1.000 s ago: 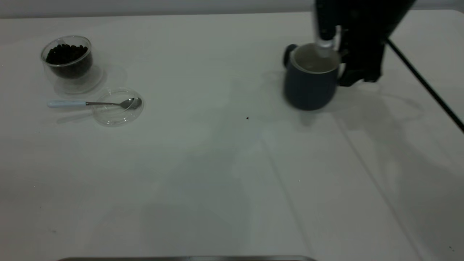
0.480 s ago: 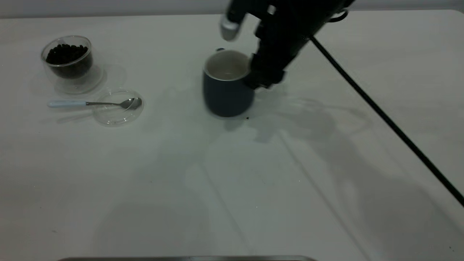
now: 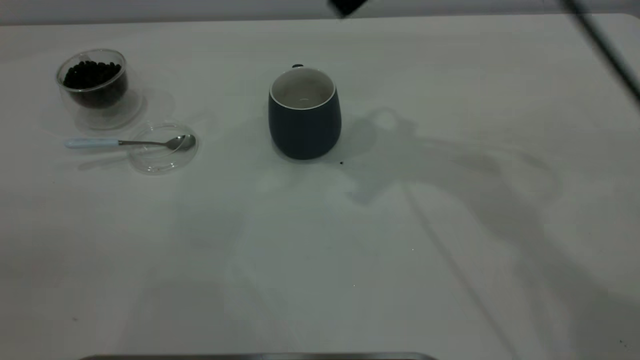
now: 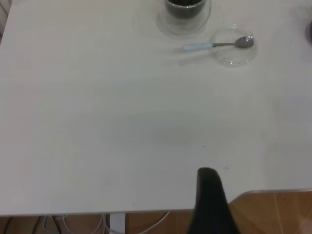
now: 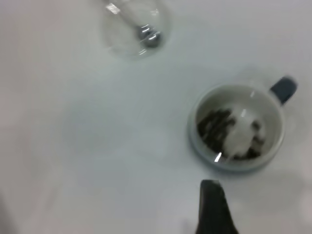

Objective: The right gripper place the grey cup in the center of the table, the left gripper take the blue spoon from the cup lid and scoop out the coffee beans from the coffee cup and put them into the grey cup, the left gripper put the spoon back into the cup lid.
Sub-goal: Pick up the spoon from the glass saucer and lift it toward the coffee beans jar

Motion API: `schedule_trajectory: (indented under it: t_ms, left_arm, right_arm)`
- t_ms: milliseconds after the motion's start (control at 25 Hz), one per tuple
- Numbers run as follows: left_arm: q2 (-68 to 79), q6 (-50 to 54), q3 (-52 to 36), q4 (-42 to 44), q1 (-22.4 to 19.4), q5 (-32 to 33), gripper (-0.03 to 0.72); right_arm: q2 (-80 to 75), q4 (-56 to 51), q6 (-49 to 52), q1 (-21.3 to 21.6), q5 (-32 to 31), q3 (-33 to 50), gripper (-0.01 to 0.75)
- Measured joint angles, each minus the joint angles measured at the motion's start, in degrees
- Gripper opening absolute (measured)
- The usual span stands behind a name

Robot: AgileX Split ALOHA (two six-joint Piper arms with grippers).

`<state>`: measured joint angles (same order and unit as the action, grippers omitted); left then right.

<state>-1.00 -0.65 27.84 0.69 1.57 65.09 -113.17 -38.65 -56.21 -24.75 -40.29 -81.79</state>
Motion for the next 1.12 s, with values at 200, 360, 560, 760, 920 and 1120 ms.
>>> schedule_trajectory:
  t_ms: [200, 360, 560, 760, 920, 1120]
  left_arm:
    - [0.0, 0.0, 0.0, 0.0, 0.0, 0.0, 0.588]
    - [0.0, 0.0, 0.0, 0.0, 0.0, 0.0, 0.589]
    - [0.0, 0.0, 0.0, 0.0, 0.0, 0.0, 0.589]
    - [0.0, 0.0, 0.0, 0.0, 0.0, 0.0, 0.589]
    - [0.0, 0.0, 0.0, 0.0, 0.0, 0.0, 0.589]
    - [0.0, 0.0, 0.0, 0.0, 0.0, 0.0, 0.589]
  right_arm:
    - [11.1, 19.2, 24.7, 0.4, -15.1, 0.0, 0.462]
    - [18.6, 27.4, 37.9, 0.5, -25.8, 0.0, 0.462]
    - [28.7, 31.1, 44.6, 0.5, -29.8, 1.4, 0.462]
    - [41.6, 34.1, 47.9, 0.5, -30.3, 10.6, 0.462]
    - [52.3, 35.4, 48.6, 0.5, -30.7, 18.8, 0.462]
    - [64.0, 37.3, 51.8, 0.5, -30.7, 30.2, 0.462]
